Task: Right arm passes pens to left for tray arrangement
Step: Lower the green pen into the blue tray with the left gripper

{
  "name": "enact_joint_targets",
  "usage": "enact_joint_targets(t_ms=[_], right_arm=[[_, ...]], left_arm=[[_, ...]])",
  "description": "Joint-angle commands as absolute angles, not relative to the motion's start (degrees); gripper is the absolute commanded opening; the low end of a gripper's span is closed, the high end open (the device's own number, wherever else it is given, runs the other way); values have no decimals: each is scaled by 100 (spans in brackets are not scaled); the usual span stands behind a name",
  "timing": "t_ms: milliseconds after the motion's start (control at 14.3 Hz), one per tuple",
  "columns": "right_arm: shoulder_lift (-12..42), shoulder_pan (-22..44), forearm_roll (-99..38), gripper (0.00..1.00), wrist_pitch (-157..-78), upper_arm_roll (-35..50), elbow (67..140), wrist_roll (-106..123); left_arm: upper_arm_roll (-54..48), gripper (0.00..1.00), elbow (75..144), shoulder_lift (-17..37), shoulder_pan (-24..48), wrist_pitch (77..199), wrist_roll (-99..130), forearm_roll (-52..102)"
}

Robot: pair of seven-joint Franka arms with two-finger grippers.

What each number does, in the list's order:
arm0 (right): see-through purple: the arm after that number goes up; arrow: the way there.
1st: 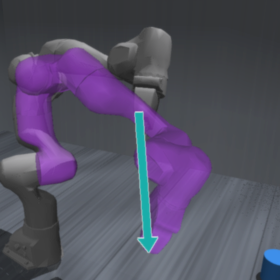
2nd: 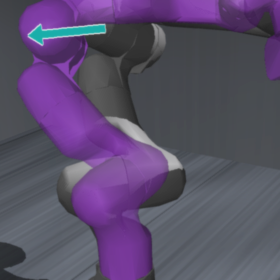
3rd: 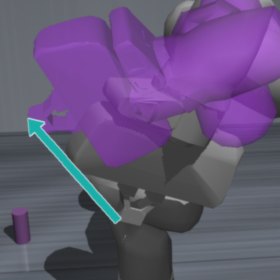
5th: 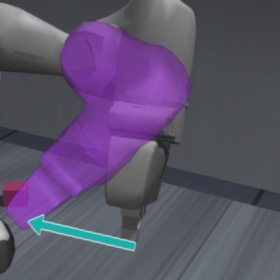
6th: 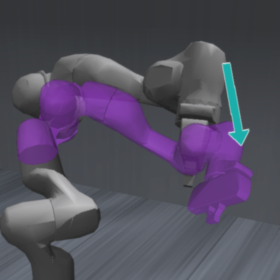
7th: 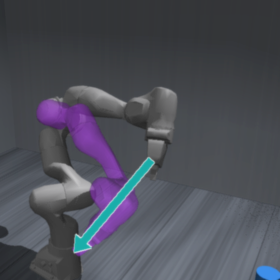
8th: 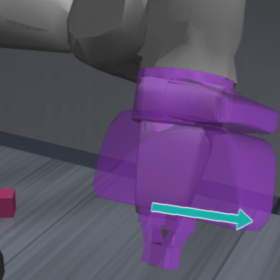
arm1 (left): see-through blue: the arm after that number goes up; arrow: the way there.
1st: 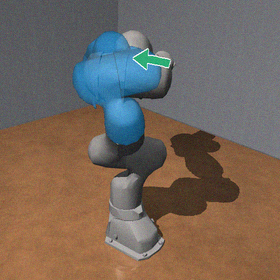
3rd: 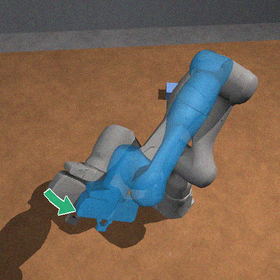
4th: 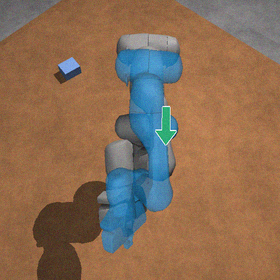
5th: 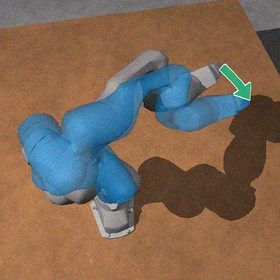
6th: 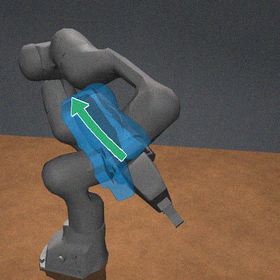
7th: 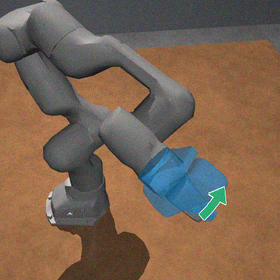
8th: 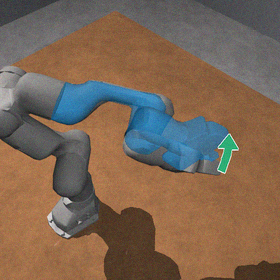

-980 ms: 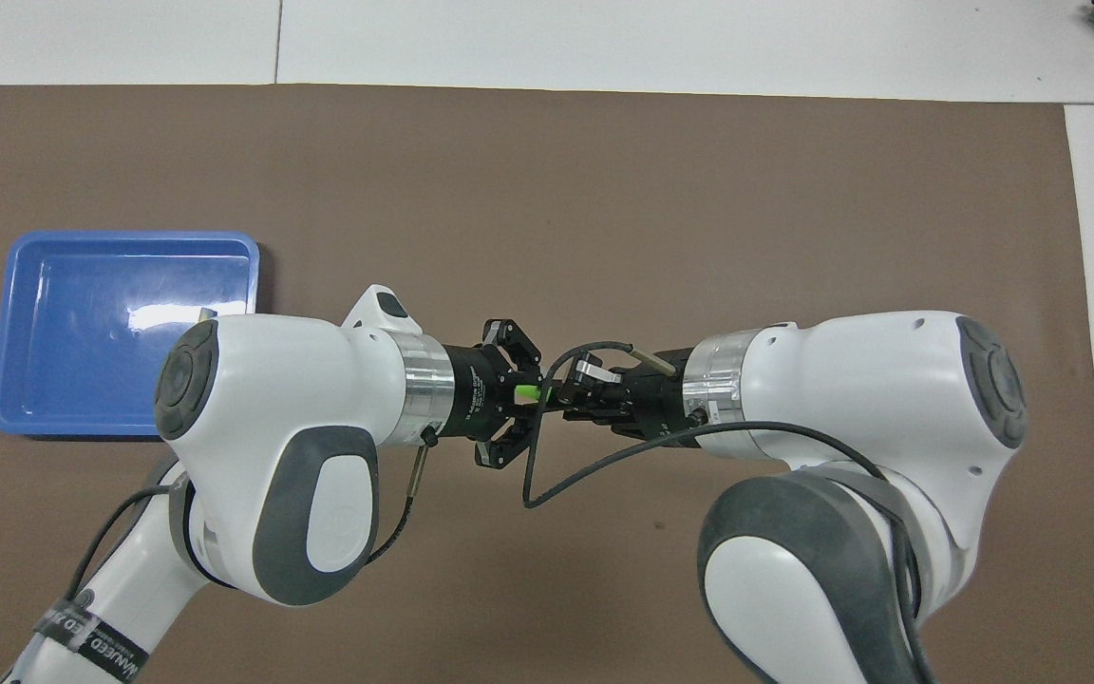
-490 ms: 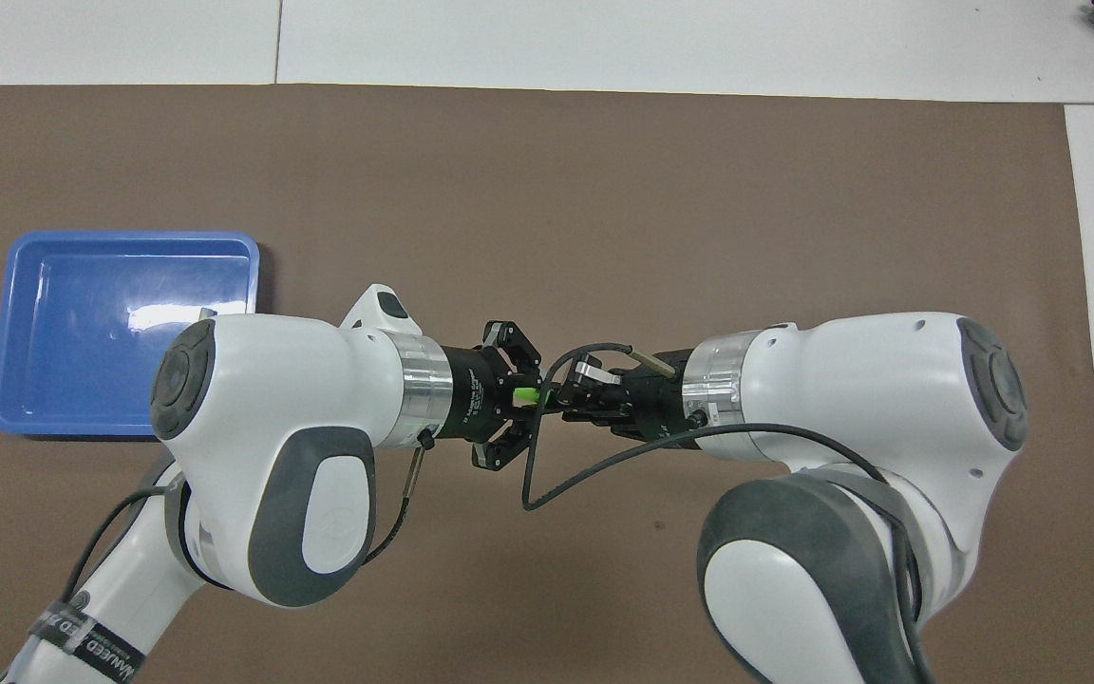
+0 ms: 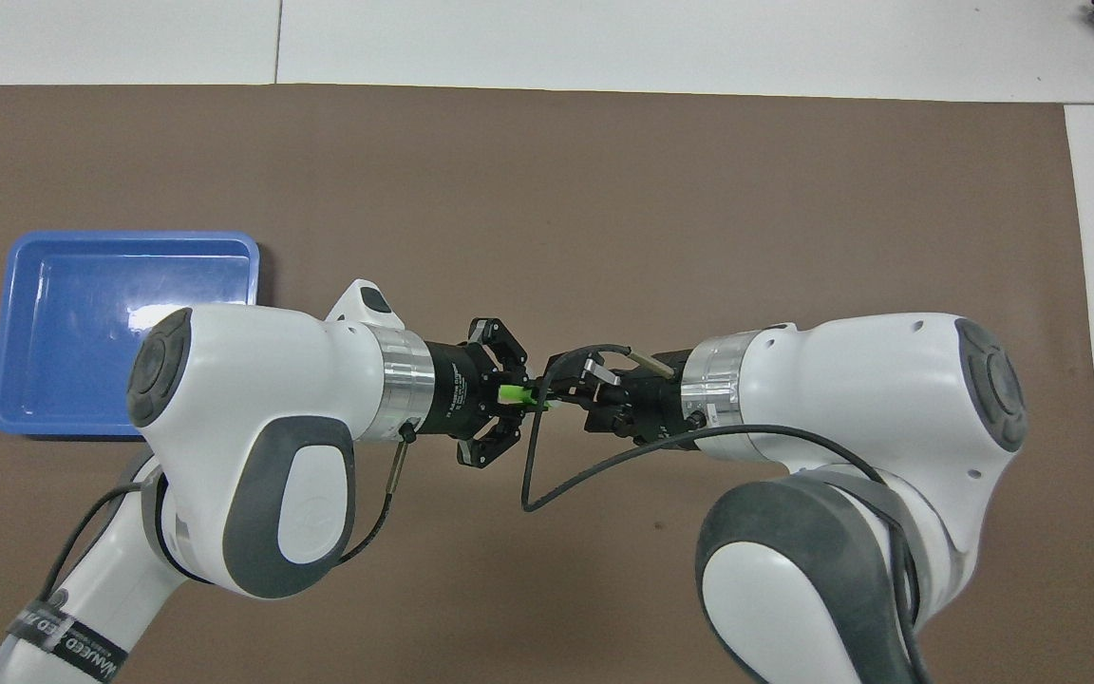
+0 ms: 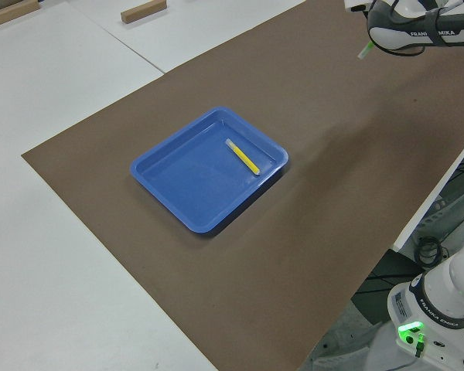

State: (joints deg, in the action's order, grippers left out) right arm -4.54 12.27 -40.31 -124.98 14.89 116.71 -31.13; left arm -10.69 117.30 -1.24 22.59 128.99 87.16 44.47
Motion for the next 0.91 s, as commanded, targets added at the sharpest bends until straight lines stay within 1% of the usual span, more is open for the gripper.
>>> enact_joint_targets(t_ms=[0,210,280,490,700,840], right_arm=[[-545,1012,-3221,100,-12192,1503,11725,-3111],[-580,731,-2261,100,-11691,1503,11725,-3094],[-589,634,-2041,100,-11568,1503,11725,-2868],[-615,143,-1259,100,-11120,1503,11733,-983],[-624,-455,-644,100,-11013,1512,11821,742],[-659,-780,-361,95,-11109,1512,11996,1814]], left_arm=[[-1072,0,11821,-290,2075,12683,8500,4562],[-1037,0,11847,-395,1759,12000,7361,4553],[-1037,0,11874,-456,1532,11675,6739,4544],[-1020,0,11857,-554,837,10594,5032,4256],[-1020,0,11856,-571,467,10266,4081,3509],[-1020,0,11778,-563,308,10064,3265,2746]])
